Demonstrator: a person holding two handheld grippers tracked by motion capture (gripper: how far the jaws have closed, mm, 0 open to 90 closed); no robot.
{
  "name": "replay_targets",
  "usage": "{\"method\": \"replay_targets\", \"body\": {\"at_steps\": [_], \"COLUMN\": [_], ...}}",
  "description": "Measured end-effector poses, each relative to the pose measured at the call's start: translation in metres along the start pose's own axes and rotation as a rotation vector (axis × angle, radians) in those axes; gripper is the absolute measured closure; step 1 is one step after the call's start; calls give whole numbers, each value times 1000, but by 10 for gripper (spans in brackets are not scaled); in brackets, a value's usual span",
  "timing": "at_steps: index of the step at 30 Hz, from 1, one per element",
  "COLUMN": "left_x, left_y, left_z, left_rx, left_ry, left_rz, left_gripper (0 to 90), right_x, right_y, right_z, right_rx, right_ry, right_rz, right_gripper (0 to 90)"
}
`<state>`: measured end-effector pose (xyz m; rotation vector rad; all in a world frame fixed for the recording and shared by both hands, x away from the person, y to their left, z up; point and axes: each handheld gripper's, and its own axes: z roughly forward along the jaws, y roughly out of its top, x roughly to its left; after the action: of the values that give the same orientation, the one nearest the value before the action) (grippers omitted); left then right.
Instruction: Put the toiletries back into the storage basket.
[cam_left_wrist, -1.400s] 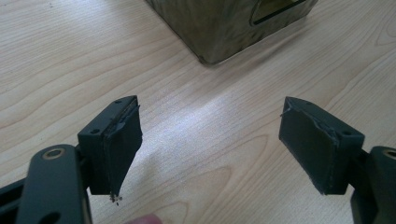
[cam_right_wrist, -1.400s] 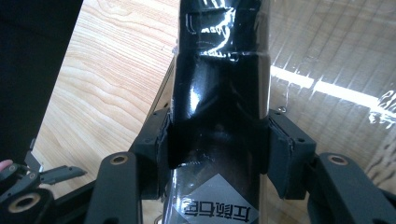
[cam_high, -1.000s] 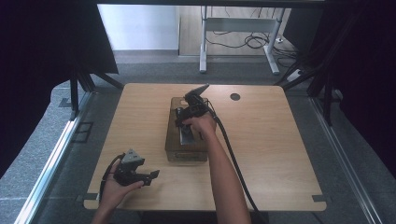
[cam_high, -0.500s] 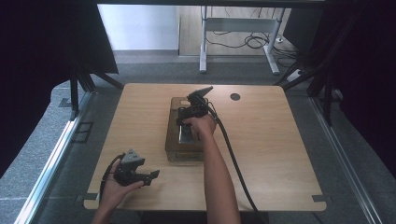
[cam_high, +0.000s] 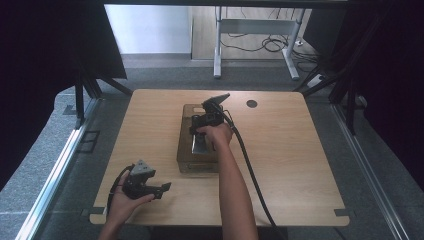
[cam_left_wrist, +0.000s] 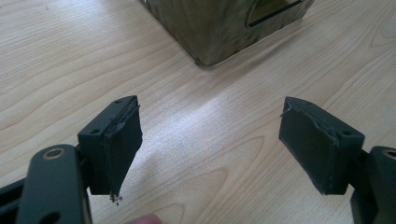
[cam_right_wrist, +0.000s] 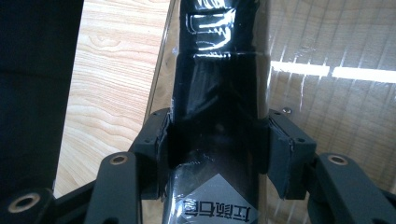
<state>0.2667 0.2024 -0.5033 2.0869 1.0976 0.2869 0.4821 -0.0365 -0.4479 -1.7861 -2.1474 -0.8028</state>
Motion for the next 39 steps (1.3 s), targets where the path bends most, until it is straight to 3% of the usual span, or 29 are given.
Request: {"method": "replay_targets", "body": {"at_steps": [39], "left_x": [0], "left_y": [0], "left_z": [0], "left_rx": [4], "left_ry": [-3], "left_rz": [-1], "left_gripper": [214], "right_x": [6], "right_y": [-10], "right_z": [29], "right_rx": [37], "right_ry": [13], "right_rz": [34], "right_gripper": [469]}}
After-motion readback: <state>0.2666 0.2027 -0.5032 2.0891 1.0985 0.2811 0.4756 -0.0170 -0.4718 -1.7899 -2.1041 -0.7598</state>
